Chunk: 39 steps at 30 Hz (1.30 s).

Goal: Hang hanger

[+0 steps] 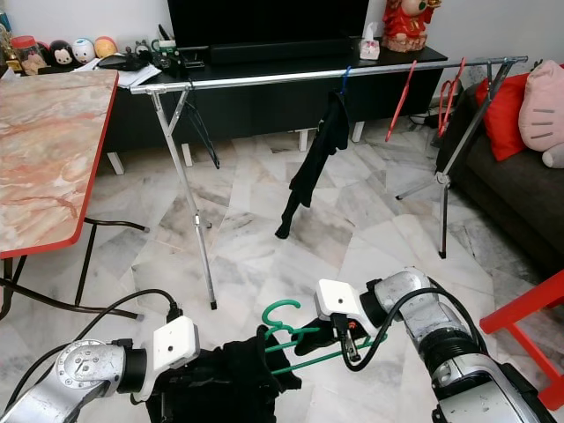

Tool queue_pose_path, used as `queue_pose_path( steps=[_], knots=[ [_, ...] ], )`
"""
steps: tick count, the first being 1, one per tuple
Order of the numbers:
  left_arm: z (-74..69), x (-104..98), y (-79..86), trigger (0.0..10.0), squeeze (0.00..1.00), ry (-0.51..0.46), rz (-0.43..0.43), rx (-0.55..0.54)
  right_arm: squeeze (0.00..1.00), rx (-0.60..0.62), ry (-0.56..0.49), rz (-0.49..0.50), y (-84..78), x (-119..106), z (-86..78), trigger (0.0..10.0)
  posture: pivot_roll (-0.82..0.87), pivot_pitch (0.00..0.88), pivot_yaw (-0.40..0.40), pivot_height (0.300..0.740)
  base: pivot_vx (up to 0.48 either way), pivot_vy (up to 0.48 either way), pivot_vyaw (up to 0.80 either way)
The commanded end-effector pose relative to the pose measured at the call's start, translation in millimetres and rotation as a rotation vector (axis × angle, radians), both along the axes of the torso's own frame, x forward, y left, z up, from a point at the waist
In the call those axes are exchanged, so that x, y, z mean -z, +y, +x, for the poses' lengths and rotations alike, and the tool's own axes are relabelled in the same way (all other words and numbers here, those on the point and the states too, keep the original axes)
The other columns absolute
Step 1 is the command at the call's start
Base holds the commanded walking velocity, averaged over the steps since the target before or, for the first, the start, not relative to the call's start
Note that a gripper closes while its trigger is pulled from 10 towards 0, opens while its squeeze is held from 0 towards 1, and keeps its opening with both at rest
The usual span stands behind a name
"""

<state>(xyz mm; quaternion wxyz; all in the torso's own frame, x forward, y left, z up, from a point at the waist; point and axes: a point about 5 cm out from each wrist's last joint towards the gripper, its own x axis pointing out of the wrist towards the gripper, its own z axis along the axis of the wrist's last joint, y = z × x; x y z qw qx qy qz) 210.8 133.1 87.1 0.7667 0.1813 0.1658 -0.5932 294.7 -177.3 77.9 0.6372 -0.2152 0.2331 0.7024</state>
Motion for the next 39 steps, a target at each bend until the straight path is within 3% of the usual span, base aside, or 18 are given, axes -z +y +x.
queue_pose_path(
  steps=[1,15,27,31,39],
  knots=[
    [-0.3,-5,-4.2,10.0,1.0,-0.021,-0.013,0.043,0.0,0.023,-0.015,0.034,0.8,-5,3.8,0.0,-0.07,0.0,-0.007,0.74,0.0,0.0,0.0],
    [4.5,-8,9.5,10.0,1.0,-0.024,0.065,0.083,0.0,0.021,-0.016,0.024,1.6,-2,2.4,0.0,-0.07,0.0,-0.008,0.74,0.0,0.0,0.0],
    [11.6,-12,16.2,10.0,1.0,-0.065,0.061,0.033,0.0,0.029,-0.013,0.031,1.7,-1,1.7,0.0,-0.07,0.0,-0.008,0.74,0.0,0.0,0.0],
    [28.5,-23,36.6,10.0,1.0,-0.157,0.055,-0.117,0.0,0.052,-0.021,0.037,1.3,0,2.3,0.0,-0.06,0.0,-0.011,0.74,0.0,0.0,0.0],
    [36.9,-33,43.8,10.0,1.0,-0.239,0.023,-0.199,0.0,0.099,-0.045,0.054,2.0,0,4.5,0.0,-0.06,0.0,-0.011,0.74,0.0,0.0,0.0]
  ],
)
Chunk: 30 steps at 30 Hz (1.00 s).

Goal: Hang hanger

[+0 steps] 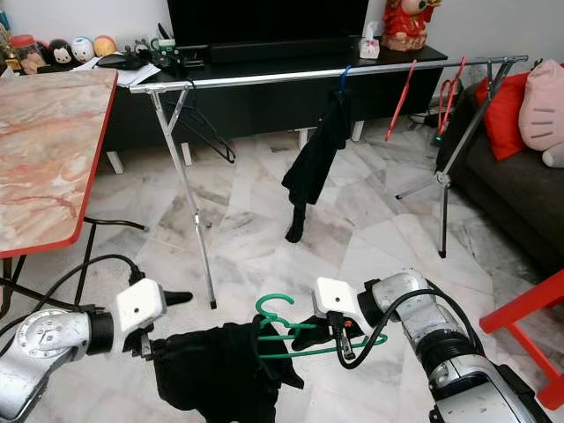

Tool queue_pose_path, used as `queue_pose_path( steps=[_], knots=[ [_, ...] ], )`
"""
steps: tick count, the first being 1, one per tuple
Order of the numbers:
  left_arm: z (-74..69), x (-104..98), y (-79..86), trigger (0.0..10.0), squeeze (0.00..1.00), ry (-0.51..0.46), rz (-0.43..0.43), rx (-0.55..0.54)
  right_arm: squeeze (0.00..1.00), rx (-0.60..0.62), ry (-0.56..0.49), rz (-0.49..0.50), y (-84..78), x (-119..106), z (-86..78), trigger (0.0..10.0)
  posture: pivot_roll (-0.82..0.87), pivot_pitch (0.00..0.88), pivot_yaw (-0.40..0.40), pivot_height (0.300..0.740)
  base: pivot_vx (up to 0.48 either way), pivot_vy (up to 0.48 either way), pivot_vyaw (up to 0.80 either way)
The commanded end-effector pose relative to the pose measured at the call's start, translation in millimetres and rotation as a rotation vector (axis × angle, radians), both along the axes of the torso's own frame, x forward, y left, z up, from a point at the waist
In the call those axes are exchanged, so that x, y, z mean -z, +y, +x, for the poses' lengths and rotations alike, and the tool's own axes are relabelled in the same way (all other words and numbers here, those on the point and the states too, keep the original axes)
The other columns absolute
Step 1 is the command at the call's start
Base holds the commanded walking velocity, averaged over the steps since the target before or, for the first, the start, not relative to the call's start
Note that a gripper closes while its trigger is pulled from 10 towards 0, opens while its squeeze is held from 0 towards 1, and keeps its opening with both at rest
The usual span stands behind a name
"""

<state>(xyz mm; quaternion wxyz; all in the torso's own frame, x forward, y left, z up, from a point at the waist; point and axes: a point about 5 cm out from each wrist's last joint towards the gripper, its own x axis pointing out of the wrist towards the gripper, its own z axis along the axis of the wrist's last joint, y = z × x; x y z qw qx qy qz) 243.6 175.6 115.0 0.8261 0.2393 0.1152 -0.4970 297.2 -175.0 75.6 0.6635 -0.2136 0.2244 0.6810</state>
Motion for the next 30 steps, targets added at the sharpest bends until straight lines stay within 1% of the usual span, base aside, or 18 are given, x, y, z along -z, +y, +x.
queue_pose_path(
  steps=[1,6,7,8,9,10,12,13,16,17,19,22,23,25,26,27,28,30],
  knots=[
    [5.3,-6,0.3,10.0,1.0,-0.051,-0.027,-0.029,0.0,0.056,-0.027,0.046,0.4,-2,3.4,0.0,-0.06,0.0,-0.011,0.74,0.0,0.0,0.0],
    [11.4,-10,-2.1,10.0,1.0,-0.127,-0.07,-0.101,0.0,0.142,-0.081,0.084,3.1,-4,9.5,0.0,-0.07,0.0,-0.011,0.74,0.0,0.0,0.0],
    [17.1,-14,-1.8,10.0,0.2,-0.196,-0.092,-0.174,0.0,0.206,-0.116,0.102,3.2,-4,13.2,0.0,-0.06,0.0,-0.013,0.74,0.0,0.0,0.0],
    [19.7,-16,-1.5,10.0,0.2,-0.222,-0.107,-0.207,0.0,0.239,-0.13,0.109,3.0,-5,15.0,0.0,-0.07,0.0,-0.014,0.74,0.0,0.0,0.0],
    [21.9,-18,-1.3,10.0,0.0,-0.243,-0.12,-0.237,0.0,0.264,-0.148,0.118,2.9,-5,16.4,0.0,-0.07,0.0,-0.013,0.74,0.0,0.0,0.0],
    [24.9,-21,-1.2,10.0,0.0,-0.268,-0.136,-0.277,0.0,0.31,-0.188,0.126,3.0,-6,19.6,0.0,-0.07,0.0,-0.013,0.74,0.0,0.0,0.0],
    [26.8,-21,-2.1,10.0,0.0,-0.277,-0.156,-0.308,0.0,0.369,-0.202,0.144,3.6,-7,23.3,0.0,-0.07,0.0,-0.013,0.74,0.0,0.0,0.0],
    [28.2,-20,-3.7,10.0,0.0,-0.296,-0.162,-0.339,0.0,0.429,-0.211,0.154,4.6,-7,26.3,0.0,-0.07,0.0,-0.012,0.74,0.0,0.0,0.0],
    [28.2,-18,-6.3,10.0,0.0,-0.301,-0.167,-0.354,0.0,0.452,-0.235,0.162,6.5,-6,26.7,0.0,-0.07,0.0,-0.014,0.74,0.0,0.0,0.0],
    [28.7,-16,-7.7,10.0,0.0,-0.311,-0.171,-0.379,0.0,0.508,-0.257,0.147,6.1,-4,29.0,0.0,-0.07,0.0,-0.014,0.74,0.0,0.0,0.0],
    [29.3,-15,-9.2,10.0,0.0,-0.318,-0.179,-0.403,0.0,0.555,-0.273,0.143,5.7,-4,31.2,0.0,-0.07,0.0,-0.014,0.74,0.0,0.0,0.0],
    [30.1,-14,-10.8,10.0,0.0,-0.328,-0.187,-0.423,0.0,0.582,-0.29,0.148,6.3,-4,32.7,0.0,-0.07,0.0,-0.014,0.74,0.0,0.0,0.0],
    [29.3,-12,-14.2,10.0,0.0,-0.327,-0.199,-0.435,0.0,0.625,-0.299,0.169,7.9,-6,35.7,0.0,-0.07,0.0,-0.013,0.74,0.0,0.0,0.0],
    [28.8,-11,-16.1,10.0,0.0,-0.323,-0.205,-0.446,0.0,0.646,-0.304,0.183,9.4,-8,37.3,0.0,-0.07,0.0,-0.011,0.74,0.0,0.0,0.0],
    [25.3,-2,-23.8,10.0,0.0,-0.258,-0.208,-0.435,0.0,0.651,-0.31,0.196,15.9,-10,39.6,0.0,-0.07,0.0,-0.008,0.74,0.0,0.0,0.0],
    [24.3,1,-25.9,10.0,0.0,-0.24,-0.208,-0.431,0.0,0.652,-0.312,0.199,17.7,-10,40.2,0.0,-0.07,0.0,-0.008,0.74,0.0,0.0,0.0],
    [16.9,11,-34.8,10.0,0.0,-0.164,-0.191,-0.379,0.0,0.64,-0.312,0.201,23.1,-10,40.0,0.0,-0.07,0.0,-0.01,0.74,0.0,0.0,0.0],
    [5.4,23,-46.5,10.0,0.0,-0.066,-0.175,-0.303,0.0,0.622,-0.311,0.203,29.6,-9,39.6,0.0,-0.07,0.0,-0.013,0.74,0.0,0.0,0.0]
  ],
)
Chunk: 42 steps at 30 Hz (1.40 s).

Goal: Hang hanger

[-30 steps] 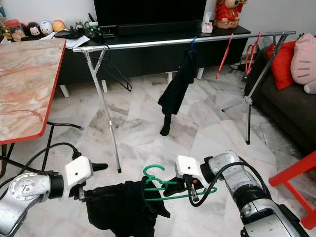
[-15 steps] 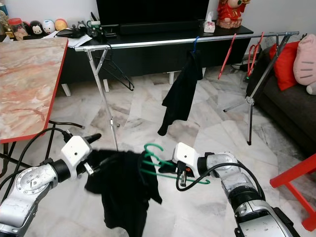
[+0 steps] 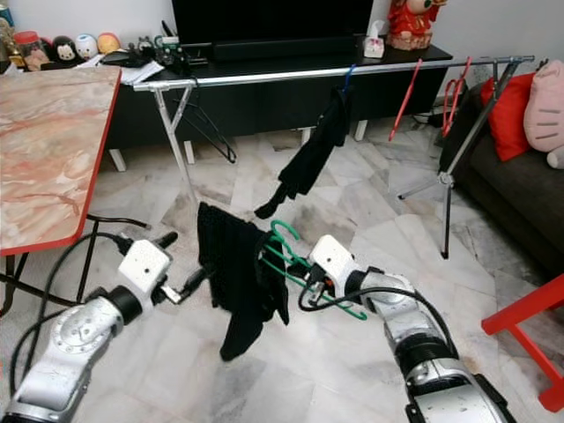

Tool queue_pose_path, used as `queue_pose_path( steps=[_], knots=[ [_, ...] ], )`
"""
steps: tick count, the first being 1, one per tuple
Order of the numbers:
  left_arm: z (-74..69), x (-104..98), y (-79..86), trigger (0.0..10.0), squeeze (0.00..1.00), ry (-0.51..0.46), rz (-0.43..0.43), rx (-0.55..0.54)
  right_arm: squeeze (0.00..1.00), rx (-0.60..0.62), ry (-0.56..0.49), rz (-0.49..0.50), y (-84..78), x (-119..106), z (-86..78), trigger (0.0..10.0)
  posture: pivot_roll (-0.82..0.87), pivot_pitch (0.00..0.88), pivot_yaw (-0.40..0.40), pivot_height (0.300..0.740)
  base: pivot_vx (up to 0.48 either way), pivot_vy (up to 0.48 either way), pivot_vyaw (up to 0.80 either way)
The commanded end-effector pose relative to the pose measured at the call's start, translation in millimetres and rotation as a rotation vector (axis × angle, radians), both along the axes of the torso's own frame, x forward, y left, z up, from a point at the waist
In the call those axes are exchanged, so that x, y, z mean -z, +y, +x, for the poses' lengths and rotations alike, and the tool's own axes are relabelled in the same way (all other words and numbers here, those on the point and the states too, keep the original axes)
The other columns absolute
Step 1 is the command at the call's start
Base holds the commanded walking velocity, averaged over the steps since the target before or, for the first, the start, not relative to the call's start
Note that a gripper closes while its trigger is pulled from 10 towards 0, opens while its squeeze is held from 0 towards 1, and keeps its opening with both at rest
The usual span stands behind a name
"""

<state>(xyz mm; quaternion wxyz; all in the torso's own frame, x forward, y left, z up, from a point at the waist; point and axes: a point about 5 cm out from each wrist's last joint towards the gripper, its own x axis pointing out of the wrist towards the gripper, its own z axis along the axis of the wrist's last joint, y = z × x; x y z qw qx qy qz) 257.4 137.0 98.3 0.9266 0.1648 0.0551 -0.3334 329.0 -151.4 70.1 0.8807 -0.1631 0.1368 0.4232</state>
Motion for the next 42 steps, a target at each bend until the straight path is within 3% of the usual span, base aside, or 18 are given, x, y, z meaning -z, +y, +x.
queue_pose_path(
  steps=[1,6,13,15,21,27,35,39,42],
  knots=[
    [-8.3,6,-7.9,10.0,0.0,0.059,0.013,0.064,0.0,-0.013,-0.059,0.017,6.0,-14,7.7,0.0,-0.07,0.0,-0.013,0.74,0.0,0.0,0.0],
    [-19.7,15,-25.1,10.0,0.0,0.161,-0.035,0.123,0.0,-0.036,-0.073,0.019,17.8,-17,9.8,0.0,-0.06,0.0,-0.021,0.74,0.0,0.0,0.0],
    [-20.7,14,-32.7,10.0,0.0,0.162,-0.05,0.108,0.0,-0.061,-0.06,0.02,24.7,-15,8.5,0.0,-0.06,0.0,-0.025,0.74,0.0,0.0,0.0],
    [-13.3,15,-35.3,10.0,0.0,0.162,-0.053,0.008,0.0,-0.08,-0.058,0.024,28.5,-15,8.0,0.0,-0.06,0.0,-0.025,0.74,0.0,0.0,0.0],
    [-6.9,17,-39.6,10.0,0.0,0.184,-0.046,-0.097,0.0,-0.107,-0.05,0.024,32.3,-12,5.0,0.0,-0.06,0.0,-0.023,0.74,0.0,0.0,0.0],
    [-4.8,24,-39.5,10.0,0.0,0.241,-0.022,-0.185,0.0,-0.141,-0.045,0.036,37.2,-10,1.4,0.0,-0.06,0.0,-0.018,0.74,0.0,0.0,0.0],
    [0.7,23,-42.5,10.0,0.0,0.247,-0.018,-0.25,0.0,-0.151,-0.046,0.045,39.0,-12,1.5,0.0,-0.06,0.0,-0.018,0.74,0.0,0.0,0.0],
    [16.3,15,-37.9,10.0,0.0,0.219,-0.077,-0.422,0.0,-0.166,-0.037,0.051,39.4,-10,-1.1,0.0,-0.06,0.0,-0.01,0.74,0.0,0.0,0.0],
    [17.8,14,-36.2,10.0,0.0,0.218,-0.098,-0.459,0.0,-0.169,-0.034,0.053,39.8,-9,-1.6,0.0,-0.06,0.0,-0.009,0.74,0.0,0.0,0.0]
  ],
)
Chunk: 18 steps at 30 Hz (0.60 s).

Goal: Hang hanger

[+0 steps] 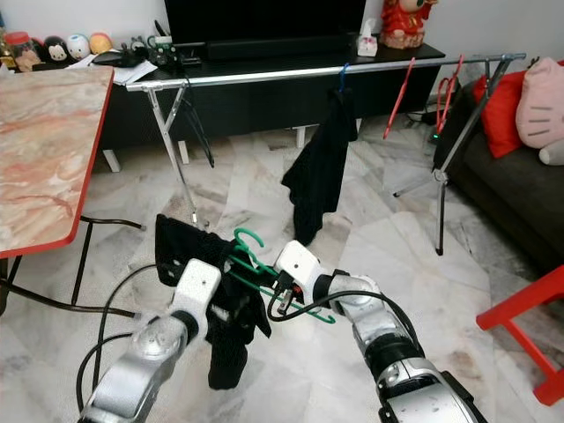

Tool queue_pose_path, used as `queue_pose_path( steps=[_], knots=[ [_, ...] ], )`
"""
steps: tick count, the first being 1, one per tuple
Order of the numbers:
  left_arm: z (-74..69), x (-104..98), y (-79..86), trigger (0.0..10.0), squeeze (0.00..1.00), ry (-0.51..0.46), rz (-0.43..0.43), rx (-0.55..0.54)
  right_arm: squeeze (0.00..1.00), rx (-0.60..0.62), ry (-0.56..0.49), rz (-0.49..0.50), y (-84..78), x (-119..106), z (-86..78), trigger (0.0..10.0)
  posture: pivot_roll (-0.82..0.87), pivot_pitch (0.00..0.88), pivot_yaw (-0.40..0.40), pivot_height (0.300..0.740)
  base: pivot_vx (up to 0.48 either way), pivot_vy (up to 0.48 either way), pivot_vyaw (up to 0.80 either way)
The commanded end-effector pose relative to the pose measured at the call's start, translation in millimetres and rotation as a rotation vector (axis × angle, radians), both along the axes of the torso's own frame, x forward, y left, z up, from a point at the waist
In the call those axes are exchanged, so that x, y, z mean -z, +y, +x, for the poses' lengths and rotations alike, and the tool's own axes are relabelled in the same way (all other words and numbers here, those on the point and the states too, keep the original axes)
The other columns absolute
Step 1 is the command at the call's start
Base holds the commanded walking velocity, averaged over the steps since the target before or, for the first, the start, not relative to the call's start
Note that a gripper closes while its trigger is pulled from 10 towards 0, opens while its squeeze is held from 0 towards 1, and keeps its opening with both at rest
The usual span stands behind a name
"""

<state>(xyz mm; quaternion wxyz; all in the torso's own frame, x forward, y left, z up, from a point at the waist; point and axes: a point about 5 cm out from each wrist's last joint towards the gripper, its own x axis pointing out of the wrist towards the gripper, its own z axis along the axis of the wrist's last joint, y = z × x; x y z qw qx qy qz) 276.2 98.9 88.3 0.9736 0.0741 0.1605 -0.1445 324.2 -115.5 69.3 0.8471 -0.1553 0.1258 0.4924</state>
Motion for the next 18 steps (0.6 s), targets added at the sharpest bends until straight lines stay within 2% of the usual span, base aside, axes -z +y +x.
queue_pose_path(
  steps=[1,6,8,9,11,12,18],
  knots=[
    [-0.8,4.4,2.5,10.0,0.0,0.028,-0.009,-0.038,0.0,-0.017,-0.051,0.027,4.3,-9.8,3.0,0.0,-0.06,0.0,-0.008,0.74,0.0,0.0,0.0],
    [1.5,4.8,4.1,10.0,0.0,0.026,-0.004,-0.068,0.0,-0.024,-0.048,0.03,5.4,-9.1,2.1,0.0,-0.06,0.0,-0.008,0.74,0.0,0.0,0.0],
    [2.5,6.3,4.5,10.0,0.0,0.028,0.025,-0.075,0.0,-0.027,-0.047,0.03,5.4,-9.2,1.9,0.0,-0.06,0.0,-0.007,0.74,0.0,0.0,0.0],
    [2.6,7.7,4.7,3.5,0.0,0.033,0.039,-0.077,0.0,-0.027,-0.046,0.029,5.2,-9.3,1.9,0.0,-0.06,0.0,-0.007,0.74,0.0,0.0,0.0],
    [2.4,8.4,4.9,3.5,0.0,0.036,0.039,-0.083,0.0,-0.028,-0.046,0.028,5.1,-9.3,1.8,0.0,-0.07,0.0,-0.008,0.74,0.0,0.0,0.0],
    [2.4,9.1,5.9,0.0,0.0,0.036,0.049,-0.086,0.0,-0.028,-0.046,0.028,5.0,-9.4,1.8,0.0,-0.07,0.0,-0.008,0.74,0.0,0.0,0.0],
    [4.2,11.0,9.4,0.0,0.0,0.034,0.062,-0.105,0.0,-0.038,-0.043,0.027,5.3,-9.3,1.2,0.0,-0.07,0.0,-0.01,0.74,0.0,0.0,0.0]
  ],
)
